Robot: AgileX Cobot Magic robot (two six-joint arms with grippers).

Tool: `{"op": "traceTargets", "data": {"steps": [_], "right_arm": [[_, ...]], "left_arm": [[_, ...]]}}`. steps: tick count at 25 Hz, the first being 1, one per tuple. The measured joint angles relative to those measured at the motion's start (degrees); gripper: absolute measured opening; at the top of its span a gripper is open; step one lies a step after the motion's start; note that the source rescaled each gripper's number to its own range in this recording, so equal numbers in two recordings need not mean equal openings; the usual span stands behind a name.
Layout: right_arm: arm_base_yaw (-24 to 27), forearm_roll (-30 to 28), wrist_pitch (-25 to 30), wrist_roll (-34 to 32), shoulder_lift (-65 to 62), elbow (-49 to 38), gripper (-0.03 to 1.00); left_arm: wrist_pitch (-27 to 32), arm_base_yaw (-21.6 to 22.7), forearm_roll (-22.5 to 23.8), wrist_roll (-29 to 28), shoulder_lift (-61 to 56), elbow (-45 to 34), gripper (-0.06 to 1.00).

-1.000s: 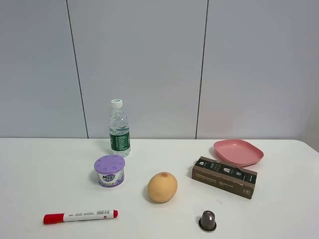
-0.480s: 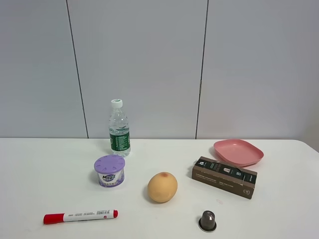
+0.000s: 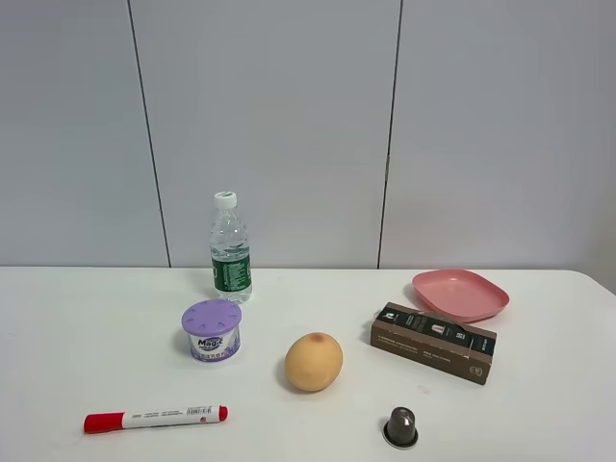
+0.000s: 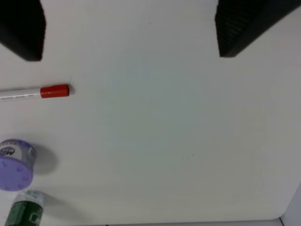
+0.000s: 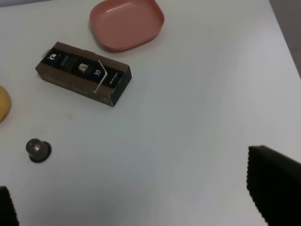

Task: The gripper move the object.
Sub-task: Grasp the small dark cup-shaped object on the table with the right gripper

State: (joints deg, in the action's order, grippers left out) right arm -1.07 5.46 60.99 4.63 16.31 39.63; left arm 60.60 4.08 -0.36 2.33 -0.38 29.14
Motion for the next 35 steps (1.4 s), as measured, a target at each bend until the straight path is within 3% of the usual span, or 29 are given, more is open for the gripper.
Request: {"op": "traceTargets", "data": {"steps": [4,9,13,21,28,35], "right_arm": [[-0.4,1.9,-0.2,1.3,16.4,9.9,1.00],[-1.2,4.3,-0.4,2.5,32.3,14.2,1.00],[-7.5,2.7,-2.9,3.7,44.6,14.3,1.00],[-23.5,1.1,-13.2,2.2,65.6,15.3,1.00],[-30.1,-1.8,-15.4,2.2,82.9,23.0,1.00],[-32.3,-3.6,-20.3,2.8,93.3,24.3,1.00]], "left_arm": [[0.0,0.0,0.0,0.0,0.0,0.0,1.00],[0.0,0.0,0.0,0.0,0.0,0.0,1.00],[0.0,0.0,0.0,0.0,0.0,0.0,1.00],[0.0,0.0,0.0,0.0,0.0,0.0,1.00],[0.0,0.0,0.0,0.0,0.0,0.0,1.00],[0.0,0.0,0.0,0.0,0.0,0.0,1.00]]}}
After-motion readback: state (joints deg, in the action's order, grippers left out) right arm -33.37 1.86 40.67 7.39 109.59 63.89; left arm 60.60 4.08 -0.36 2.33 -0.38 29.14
